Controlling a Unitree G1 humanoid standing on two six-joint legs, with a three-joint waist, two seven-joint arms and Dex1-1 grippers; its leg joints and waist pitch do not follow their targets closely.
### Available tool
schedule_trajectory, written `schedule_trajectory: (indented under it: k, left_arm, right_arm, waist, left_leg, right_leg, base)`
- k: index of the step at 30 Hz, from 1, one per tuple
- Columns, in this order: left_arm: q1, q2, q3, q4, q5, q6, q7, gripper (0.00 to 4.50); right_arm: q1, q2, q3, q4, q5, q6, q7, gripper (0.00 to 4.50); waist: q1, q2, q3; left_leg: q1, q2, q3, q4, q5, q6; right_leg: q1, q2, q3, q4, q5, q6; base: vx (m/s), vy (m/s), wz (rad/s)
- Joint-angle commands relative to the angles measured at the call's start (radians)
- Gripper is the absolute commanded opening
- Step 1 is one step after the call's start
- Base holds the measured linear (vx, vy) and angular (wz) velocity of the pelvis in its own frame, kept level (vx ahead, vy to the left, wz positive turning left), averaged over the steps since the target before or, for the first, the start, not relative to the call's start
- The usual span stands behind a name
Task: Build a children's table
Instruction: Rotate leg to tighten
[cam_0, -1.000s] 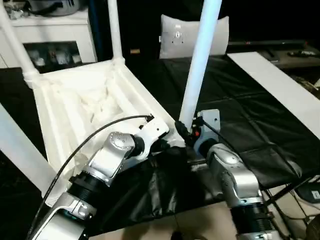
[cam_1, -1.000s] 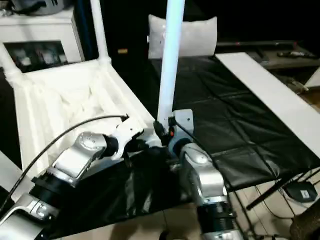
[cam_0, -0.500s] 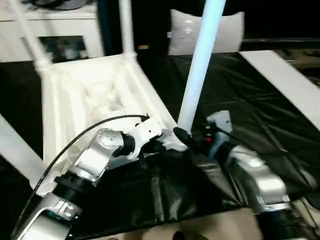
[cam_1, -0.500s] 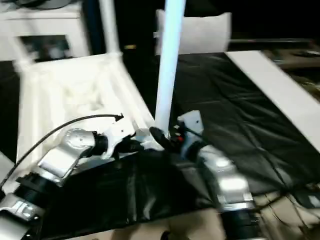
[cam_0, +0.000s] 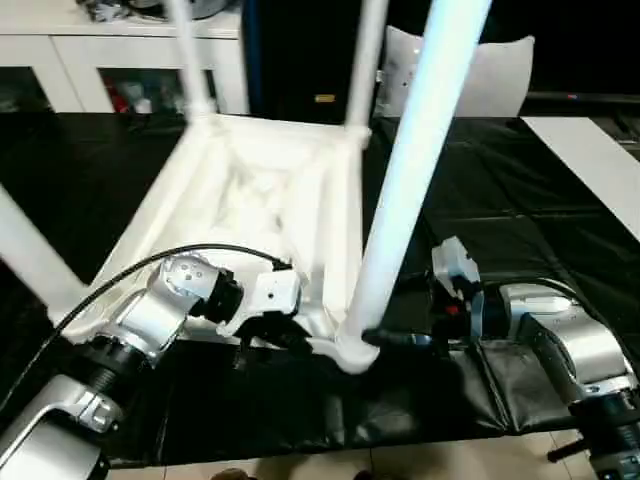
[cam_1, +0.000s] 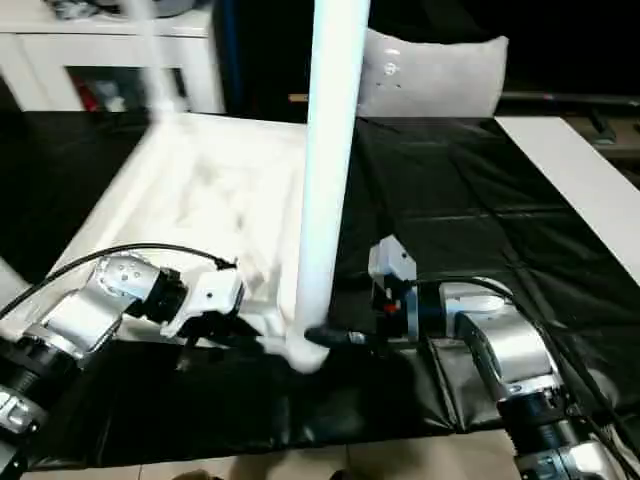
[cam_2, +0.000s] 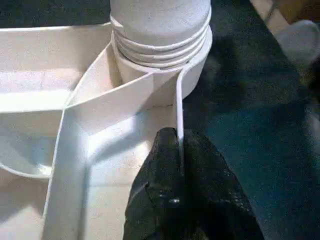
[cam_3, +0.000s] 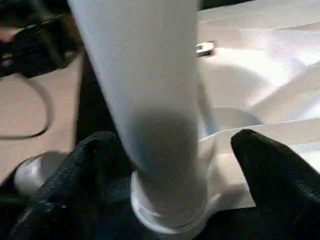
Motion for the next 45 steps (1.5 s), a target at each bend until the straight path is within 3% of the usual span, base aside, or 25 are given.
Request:
schedule_trajectory:
  k: [1,15,22,23,25,27,29,30,31,33,34,35,36,37,38,39,40,41,43,44,45]
  left_arm:
    - [-0.029,-0.006,-0.03,-0.014,0.018,-0.032,-0.054,0.0]
    - [-0.057,-0.022,-0.029,0.05,0.023,-0.085,-0.081,0.0]
    - [-0.056,-0.031,-0.011,0.056,0.021,-0.052,-0.054,0.0]
    - [-0.053,-0.032,-0.006,0.051,0.02,-0.038,-0.045,0.0]
    - [-0.047,-0.034,0.0,0.04,0.016,-0.017,-0.031,0.0]
    - [-0.032,-0.043,0.021,-0.001,0.005,0.062,0.015,0.0]
    - [-0.027,-0.047,0.027,-0.015,0.0,0.087,0.028,0.0]
    - [-0.007,-0.061,0.051,-0.079,-0.008,0.19,0.088,0.0]
    - [-0.007,-0.061,0.051,-0.079,-0.008,0.19,0.088,0.0]
    - [0.012,-0.091,0.073,-0.145,-0.002,0.291,0.172,0.0]
    - [0.029,-0.132,0.092,-0.2,0.006,0.383,0.255,0.0]
    - [0.029,-0.132,0.092,-0.2,0.006,0.383,0.255,0.0]
    - [0.035,-0.166,0.105,-0.222,0.016,0.427,0.313,0.0]
    - [0.037,-0.201,0.116,-0.23,0.026,0.465,0.367,0.0]
    - [0.038,-0.223,0.122,-0.238,0.032,0.494,0.401,0.0]
    - [0.038,-0.223,0.122,-0.238,0.032,0.494,0.401,0.0]
    - [0.032,-0.303,0.15,-0.23,0.046,0.537,0.513,0.0]
    - [0.031,-0.317,0.154,-0.228,0.047,0.543,0.531,0.0]
    - [0.03,-0.341,0.16,-0.229,0.053,0.554,0.564,0.0]
    - [0.031,-0.353,0.16,-0.233,0.058,0.56,0.582,0.0]
    - [0.032,-0.36,0.155,-0.233,0.068,0.561,0.594,0.0]
  right_arm:
    - [-0.021,-0.015,0.013,0.009,0.009,0.007,0.039,3.74]
    - [-0.049,0.014,0.047,0.063,-0.005,-0.008,0.082,2.61]
    - [-0.034,0.033,0.031,0.021,0.044,0.074,0.055,2.01]
    - [-0.026,0.038,0.027,0.001,0.056,0.094,0.04,1.98]
    - [-0.014,0.046,0.022,-0.03,0.072,0.123,0.018,1.97]
    - [0.012,0.069,0.022,-0.087,0.067,0.152,-0.053,1.96]
    - [0.019,0.077,0.023,-0.1,0.061,0.158,-0.075,1.96]
    - [0.043,0.12,0.025,-0.146,0.029,0.178,-0.183,1.96]
    - [0.043,0.12,0.025,-0.146,0.029,0.178,-0.183,1.96]
    - [0.055,0.203,0.004,-0.161,0.001,0.206,-0.33,1.95]
    - [0.062,0.283,-0.012,-0.168,-0.033,0.225,-0.469,1.95]
    - [0.062,0.283,-0.012,-0.168,-0.033,0.225,-0.469,1.95]
    - [0.064,0.332,-0.021,-0.167,-0.052,0.238,-0.553,1.94]
    - [0.06,0.379,-0.033,-0.153,-0.084,0.236,-0.645,1.94]
    - [0.058,0.408,-0.04,-0.146,-0.104,0.237,-0.708,1.94]
    - [0.058,0.408,-0.04,-0.146,-0.104,0.237,-0.708,1.94]
    - [0.039,0.485,-0.079,-0.084,-0.151,0.211,-0.883,1.94]
    - [0.035,0.495,-0.084,-0.073,-0.159,0.205,-0.908,1.94]
    - [0.028,0.517,-0.097,-0.056,-0.174,0.191,-0.954,1.94]
    - [0.025,0.533,-0.105,-0.05,-0.183,0.182,-0.977,2.48]
    - [0.02,0.547,-0.114,-0.046,-0.192,0.161,-0.994,2.48]
  waist:
    - [-0.005,-0.002,-0.072]
    - [-0.001,-0.006,-0.069]
    - [-0.001,-0.007,-0.065]
    - [0.0,-0.001,-0.061]
    - [0.0,-0.003,-0.06]
    - [-0.002,0.004,-0.055]
    - [-0.008,-0.001,-0.053]
    - [-0.013,0.001,-0.047]
    - [-0.017,0.0,-0.045]
    - [-0.024,-0.004,-0.045]
    - [-0.04,-0.001,-0.038]
    - [-0.055,-0.002,-0.035]
    - [-0.07,-0.002,-0.036]
    - [-0.07,-0.002,-0.036]
    - [-0.09,-0.002,-0.036]
    - [-0.094,-0.002,-0.036]
    - [-0.101,-0.001,-0.04]
    - [-0.108,-0.001,-0.038]
    - [-0.11,-0.001,-0.047]
    - [-0.109,0.0,-0.047]
    - [-0.11,0.001,-0.049]
  left_leg:
    - [0.007,0.032,0.0,-0.072,-0.178,0.056]
    - [0.003,0.031,-0.002,-0.072,-0.18,0.047]
    - [0.004,0.031,-0.001,-0.073,-0.184,0.049]
    - [0.005,0.032,-0.002,-0.075,-0.184,0.048]
    - [0.005,0.032,-0.003,-0.077,-0.188,0.043]
    - [0.007,0.031,-0.004,-0.078,-0.21,0.034]
    - [0.004,0.029,-0.005,-0.08,-0.229,0.026]
    - [0.005,0.028,-0.007,-0.082,-0.242,0.018]
    - [0.003,0.029,-0.008,-0.083,-0.252,0.014]
    - [0.006,0.026,-0.009,-0.082,-0.265,0.008]
    - [0.002,0.02,-0.015,-0.082,-0.301,-0.004]
    - [-0.009,0.017,-0.022,-0.084,-0.315,-0.019]
    - [-0.003,0.015,-0.025,-0.08,-0.332,-0.024]
    - [-0.003,0.015,-0.025,-0.08,-0.332,-0.024]
    - [-0.011,0.012,-0.029,-0.081,-0.333,-0.021]
    - [-0.009,0.01,-0.029,-0.079,-0.341,-0.016]
    - [-0.008,0.011,-0.028,-0.078,-0.332,-0.006]
    - [-0.006,0.01,-0.025,-0.078,-0.33,-0.002]
    - [-0.01,0.009,-0.023,-0.078,-0.283,0.022]
    - [-0.01,0.016,-0.02,-0.081,-0.264,0.036]
    - [-0.01,0.017,-0.018,-0.081,-0.257,0.038]
  right_leg:
    - [0.055,-0.058,0.062,-0.057,-0.298,-0.189]
    - [0.055,-0.059,0.06,-0.061,-0.348,-0.17]
    - [0.052,-0.059,0.06,-0.063,-0.36,-0.167]
    - [0.051,-0.059,0.061,-0.064,-0.362,-0.167]
    - [0.052,-0.059,0.061,-0.065,-0.362,-0.162]
    - [0.048,-0.06,0.062,-0.069,-0.391,-0.152]
    - [0.05,-0.058,0.059,-0.074,-0.426,-0.139]
    - [0.047,-0.06,0.059,-0.077,-0.461,-0.127]
    - [0.046,-0.059,0.058,-0.079,-0.481,-0.119]
    - [0.044,-0.06,0.056,-0.085,-0.529,-0.099]
    - [0.041,-0.059,0.046,-0.095,-0.607,-0.071]
    - [0.046,-0.058,0.034,-0.1,-0.657,-0.039]
    - [0.043,-0.06,0.028,-0.111,-0.683,-0.02]
    - [0.043,-0.06,0.028,-0.111,-0.683,-0.02]
    - [0.045,-0.06,0.024,-0.116,-0.676,-0.011]
    - [0.043,-0.059,0.023,-0.12,-0.679,-0.008]
    - [0.044,-0.061,0.026,-0.119,-0.655,-0.015]
    - [0.037,-0.058,0.027,-0.121,-0.645,-0.024]
    - [0.043,-0.056,0.033,-0.112,-0.556,-0.053]
    - [0.038,-0.053,0.04,-0.104,-0.492,-0.074]
    - [0.038,-0.052,0.042,-0.1,-0.465,-0.086]
  base:
    - [0.0,0.0,0.0]
    - [0.0,0.0,0.0]
    - [0.0,0.0,0.0]
    - [0.0,0.0,0.0]
    - [0.0,0.0,0.0]
    - [0.0,0.0,0.0]
    - [0.0,0.0,0.0]
    - [0.0,0.0,0.0]
    - [0.0,0.0,0.0]
    - [0.0,0.0,0.0]
    - [0.0,0.0,0.0]
    - [0.0,0.0,0.0]
    - [0.0,0.0,0.0]
    - [0.0,0.0,0.0]
    - [0.0,0.0,0.0]
    - [0.0,0.0,0.0]
    - [0.0,0.0,0.0]
    - [0.0,0.0,0.0]
    - [0.0,0.0,0.0]
    - [0.0,0.0,0.0]
    - [0.0,0.0,0.0]
